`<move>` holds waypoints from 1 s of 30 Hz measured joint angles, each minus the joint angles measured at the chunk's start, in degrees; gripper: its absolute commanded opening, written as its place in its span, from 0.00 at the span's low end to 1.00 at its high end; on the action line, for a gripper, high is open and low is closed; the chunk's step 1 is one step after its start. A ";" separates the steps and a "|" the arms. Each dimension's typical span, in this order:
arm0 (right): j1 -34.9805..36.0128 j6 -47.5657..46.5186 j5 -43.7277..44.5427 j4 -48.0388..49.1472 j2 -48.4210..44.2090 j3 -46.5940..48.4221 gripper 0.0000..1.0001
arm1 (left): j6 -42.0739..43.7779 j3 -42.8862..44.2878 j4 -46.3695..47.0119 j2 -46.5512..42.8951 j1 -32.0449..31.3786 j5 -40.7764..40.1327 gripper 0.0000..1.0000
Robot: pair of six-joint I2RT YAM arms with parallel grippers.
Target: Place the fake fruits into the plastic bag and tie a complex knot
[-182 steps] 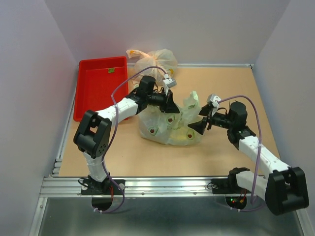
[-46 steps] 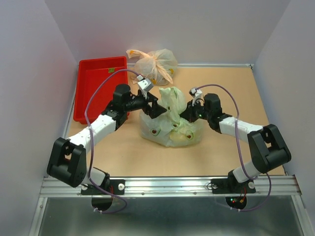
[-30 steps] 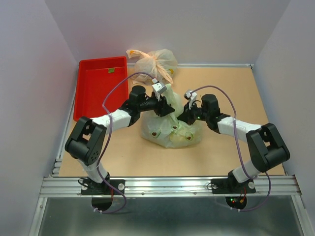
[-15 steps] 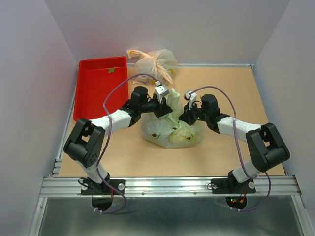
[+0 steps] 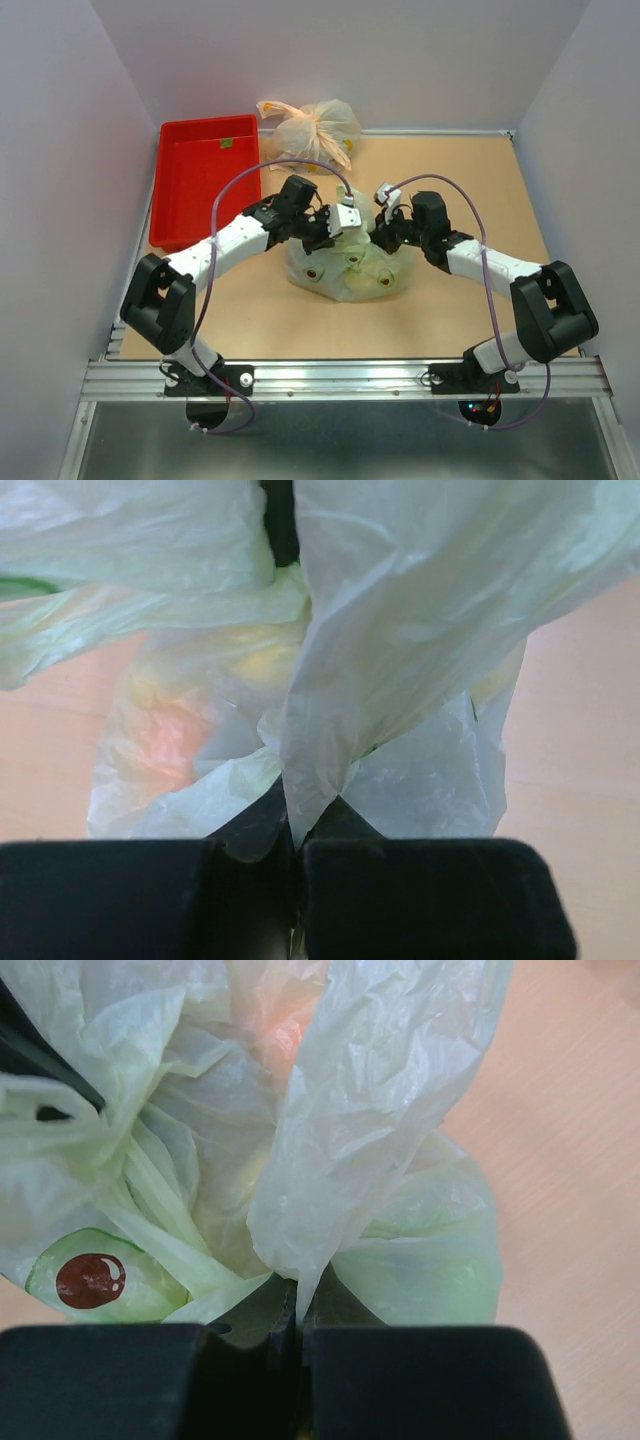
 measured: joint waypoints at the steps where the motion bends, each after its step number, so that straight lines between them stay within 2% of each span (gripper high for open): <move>1: 0.00 -0.11 0.00 -0.33 0.00 0.00 0.00 | 1.27 1.27 -1.73 1.27 -1.38 -1.57 0.00; 3: 0.00 -0.50 0.02 -0.66 0.00 0.00 0.00 | 2.49 2.80 -3.61 2.95 -3.21 -3.87 0.00; 4: 0.00 -0.68 0.02 -0.76 -0.02 0.00 0.00 | 2.78 3.50 -4.48 3.72 -4.13 -5.25 0.05; 5: 0.00 -0.76 0.04 -0.94 -0.02 0.00 0.00 | 2.80 3.85 -4.98 3.96 -4.66 -6.03 0.17; 7: 0.00 -0.94 0.02 -1.29 0.00 0.00 0.00 | 1.95 4.87 -6.19 4.09 -5.38 -7.13 0.36; 8: 0.00 -0.96 -0.02 -1.51 0.00 0.00 0.00 | 1.62 5.29 -6.34 4.07 -5.38 -7.17 0.50; 11: 0.00 -1.11 -0.37 -1.60 -0.02 0.00 0.00 | 0.31 5.68 -6.03 2.21 -4.83 -6.56 0.72; 14: 0.00 -1.11 -0.81 -1.60 -0.04 0.00 0.01 | -0.79 5.16 -5.40 -3.34 -3.67 -3.63 0.76; 20: 0.00 -1.11 -2.25 -1.62 -0.22 0.00 0.00 | -2.23 4.81 -3.96 -12.98 -0.24 2.89 0.74; 25: 0.00 -1.09 -3.50 -1.62 -0.87 0.00 0.00 | -1.42 4.42 -3.87 -12.92 4.13 7.19 0.74; 30: 0.00 -1.11 -5.40 -1.62 -1.62 0.00 0.00 | 1.97 3.72 -4.63 -10.73 4.72 12.24 0.73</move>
